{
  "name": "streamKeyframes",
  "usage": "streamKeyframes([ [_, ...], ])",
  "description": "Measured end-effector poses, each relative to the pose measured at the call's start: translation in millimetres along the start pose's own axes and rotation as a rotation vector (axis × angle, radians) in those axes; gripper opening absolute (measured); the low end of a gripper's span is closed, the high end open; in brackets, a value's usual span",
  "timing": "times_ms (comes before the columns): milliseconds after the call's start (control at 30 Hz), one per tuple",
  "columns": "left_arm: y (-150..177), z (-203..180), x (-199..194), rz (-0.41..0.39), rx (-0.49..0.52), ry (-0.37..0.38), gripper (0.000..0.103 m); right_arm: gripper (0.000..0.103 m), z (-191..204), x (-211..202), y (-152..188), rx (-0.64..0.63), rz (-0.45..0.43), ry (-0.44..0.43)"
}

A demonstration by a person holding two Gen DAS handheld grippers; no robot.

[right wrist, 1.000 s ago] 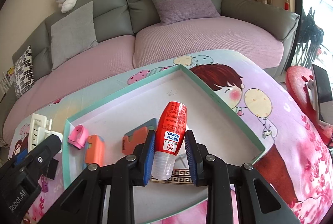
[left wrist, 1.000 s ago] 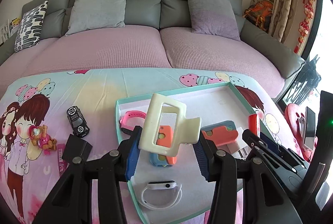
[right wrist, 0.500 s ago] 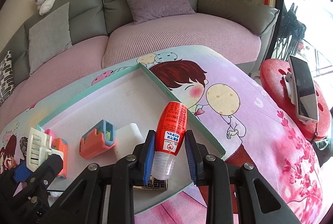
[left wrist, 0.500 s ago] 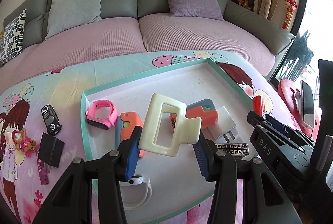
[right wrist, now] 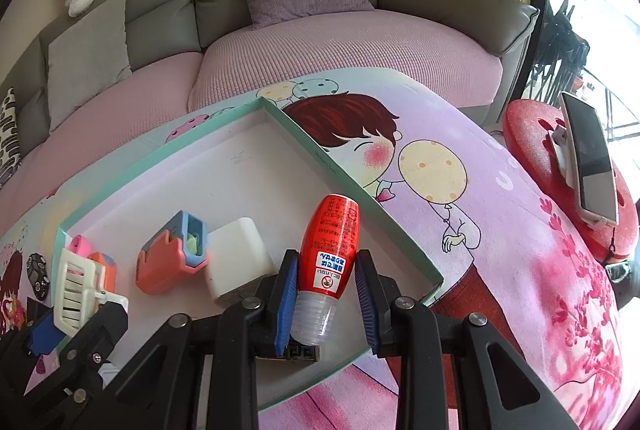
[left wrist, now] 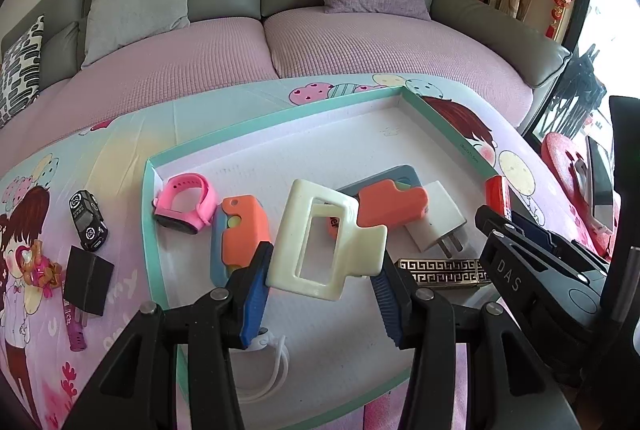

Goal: Organize rigid objects
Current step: 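Lower and release the white holder with left gripper while right releases the red tube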

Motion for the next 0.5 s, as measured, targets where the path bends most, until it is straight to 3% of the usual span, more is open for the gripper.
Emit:
streamKeyframes([
  [233, 1.1, 2.0, 2.1, 0.013, -0.008, -0.004, 0.051, 0.031, 0.0, 3.4, 1.6, -0.002, 0.016, 0.001],
  [333, 0.6, 5.2, 1.7, 0.015, -0.024, 0.0, 0.069, 0.031, 0.6, 1.8, 0.7, -0.006, 0.011, 0.002],
  [500, -2.4, 10.0, -4.4, 0.003, -0.042, 0.005, 0.07, 0.033, 3.7, -4.8, -2.4, -0.019, -0.013, 0.002],
])
Point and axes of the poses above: each gripper's, at about its wrist camera, not at the fingertips, and x roughly the way its jaws point, z to its left, y to its underside, the point moved 6 cm from there along x, roughly the way its jaws point, and after that the axes turned 1 degree about z, right-handed, at the moved point
